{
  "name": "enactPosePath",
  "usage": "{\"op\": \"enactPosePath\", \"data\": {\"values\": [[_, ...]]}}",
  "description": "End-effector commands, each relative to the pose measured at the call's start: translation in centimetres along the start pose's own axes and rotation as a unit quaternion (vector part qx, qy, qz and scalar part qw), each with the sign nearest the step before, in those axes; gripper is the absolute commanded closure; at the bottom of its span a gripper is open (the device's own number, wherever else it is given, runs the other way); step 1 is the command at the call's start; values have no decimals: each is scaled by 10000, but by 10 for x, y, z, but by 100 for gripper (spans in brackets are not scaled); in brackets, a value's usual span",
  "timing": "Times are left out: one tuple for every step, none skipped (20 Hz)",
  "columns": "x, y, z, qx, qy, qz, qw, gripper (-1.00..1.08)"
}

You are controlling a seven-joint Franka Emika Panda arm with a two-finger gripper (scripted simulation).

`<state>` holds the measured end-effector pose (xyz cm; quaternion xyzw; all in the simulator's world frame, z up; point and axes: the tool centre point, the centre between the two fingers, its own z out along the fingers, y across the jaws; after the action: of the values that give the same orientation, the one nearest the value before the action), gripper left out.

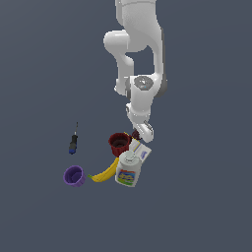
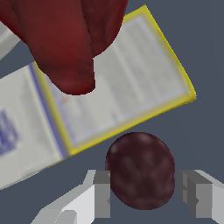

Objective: Pick up a designated object from a clutter of objects.

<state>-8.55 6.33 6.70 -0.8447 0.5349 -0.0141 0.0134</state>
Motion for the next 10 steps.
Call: {"op": "enactPosePath", "data": {"values": [[1, -2, -13, 16, 6, 5, 10000, 108], [2, -3, -18, 13, 5, 6, 10000, 108], [2, -3, -24, 9, 4, 7, 10000, 108], [2, -3, -30, 5, 3, 9, 10000, 108], [3, -4, -37, 2, 2, 10, 10000, 108], [3, -4, -44, -3, 0, 12, 10000, 108], [3, -5, -51, -7, -1, 14, 10000, 108], [4, -5, -59, -12, -3, 16, 10000, 108], [4, -6, -67, -17, -4, 18, 10000, 108], [4, -6, -76, -21, -6, 20, 10000, 108]]}}
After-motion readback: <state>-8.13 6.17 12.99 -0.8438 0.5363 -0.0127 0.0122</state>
